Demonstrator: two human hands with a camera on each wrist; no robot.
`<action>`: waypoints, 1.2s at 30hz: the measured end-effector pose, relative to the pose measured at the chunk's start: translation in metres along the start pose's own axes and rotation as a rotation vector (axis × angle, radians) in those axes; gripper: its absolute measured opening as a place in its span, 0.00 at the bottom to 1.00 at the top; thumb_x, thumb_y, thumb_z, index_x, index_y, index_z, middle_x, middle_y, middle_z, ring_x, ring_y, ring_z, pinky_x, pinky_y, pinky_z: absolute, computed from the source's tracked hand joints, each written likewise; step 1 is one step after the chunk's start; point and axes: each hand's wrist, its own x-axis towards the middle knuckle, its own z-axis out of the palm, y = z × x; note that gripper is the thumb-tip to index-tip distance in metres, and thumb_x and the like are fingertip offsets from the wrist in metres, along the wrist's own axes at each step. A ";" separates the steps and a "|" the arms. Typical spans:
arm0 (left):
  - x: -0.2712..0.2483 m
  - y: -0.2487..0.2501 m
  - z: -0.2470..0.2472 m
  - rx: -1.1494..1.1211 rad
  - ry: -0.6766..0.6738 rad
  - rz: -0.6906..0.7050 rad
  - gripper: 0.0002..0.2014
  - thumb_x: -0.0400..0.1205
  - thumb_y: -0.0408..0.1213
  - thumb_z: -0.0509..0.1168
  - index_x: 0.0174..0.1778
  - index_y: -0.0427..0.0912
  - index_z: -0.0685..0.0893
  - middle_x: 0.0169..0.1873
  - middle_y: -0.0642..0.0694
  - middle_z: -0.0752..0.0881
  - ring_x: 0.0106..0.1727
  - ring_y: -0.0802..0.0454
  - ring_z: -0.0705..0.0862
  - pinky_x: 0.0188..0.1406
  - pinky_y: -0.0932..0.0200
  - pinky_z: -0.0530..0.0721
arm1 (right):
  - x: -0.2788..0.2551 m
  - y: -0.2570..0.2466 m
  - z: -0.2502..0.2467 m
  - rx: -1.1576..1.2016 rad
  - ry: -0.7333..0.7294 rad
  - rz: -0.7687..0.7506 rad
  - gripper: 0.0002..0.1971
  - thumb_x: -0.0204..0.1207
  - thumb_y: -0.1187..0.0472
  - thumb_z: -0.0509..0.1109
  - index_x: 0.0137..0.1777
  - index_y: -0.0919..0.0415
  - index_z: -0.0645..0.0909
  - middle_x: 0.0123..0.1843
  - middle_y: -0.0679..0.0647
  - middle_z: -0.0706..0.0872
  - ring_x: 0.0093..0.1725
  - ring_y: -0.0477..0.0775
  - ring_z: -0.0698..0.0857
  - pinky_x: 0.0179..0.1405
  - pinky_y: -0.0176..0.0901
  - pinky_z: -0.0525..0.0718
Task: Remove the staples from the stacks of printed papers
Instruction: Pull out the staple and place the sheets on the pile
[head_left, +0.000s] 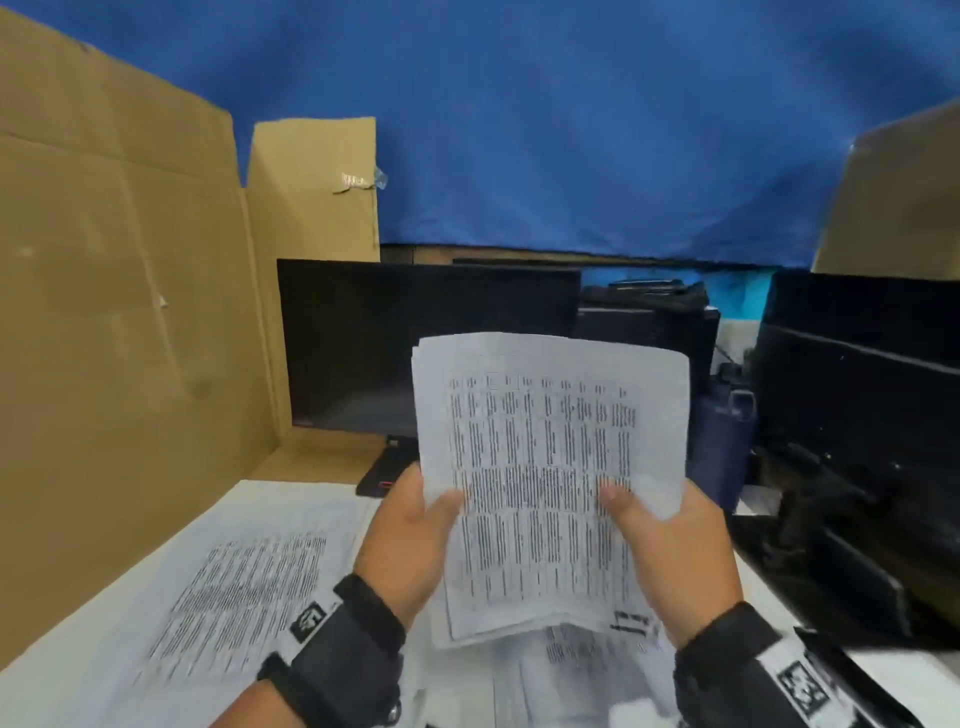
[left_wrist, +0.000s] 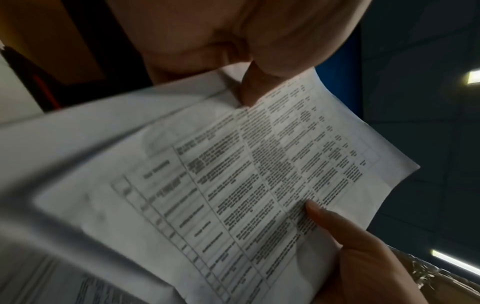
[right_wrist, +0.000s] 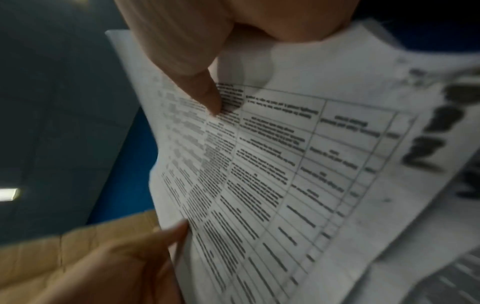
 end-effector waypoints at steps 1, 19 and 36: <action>-0.001 -0.004 0.001 -0.022 0.035 -0.002 0.16 0.88 0.35 0.60 0.66 0.58 0.85 0.60 0.61 0.92 0.63 0.58 0.89 0.67 0.47 0.86 | -0.002 0.002 0.003 -0.047 -0.020 -0.021 0.11 0.78 0.63 0.76 0.46 0.42 0.84 0.45 0.37 0.91 0.46 0.31 0.88 0.46 0.34 0.82; -0.020 -0.042 0.014 -0.024 0.062 -0.071 0.13 0.91 0.39 0.59 0.62 0.61 0.85 0.55 0.65 0.93 0.57 0.67 0.90 0.59 0.58 0.85 | -0.011 0.031 0.003 -0.024 0.058 0.023 0.09 0.85 0.61 0.67 0.50 0.43 0.83 0.47 0.32 0.88 0.49 0.31 0.85 0.43 0.29 0.77; -0.018 -0.071 0.004 -0.304 0.222 -0.146 0.15 0.88 0.30 0.64 0.57 0.58 0.88 0.52 0.56 0.95 0.61 0.49 0.90 0.68 0.40 0.84 | -0.030 0.035 0.029 0.071 -0.052 0.048 0.13 0.85 0.66 0.67 0.56 0.45 0.85 0.52 0.37 0.93 0.52 0.36 0.90 0.52 0.41 0.83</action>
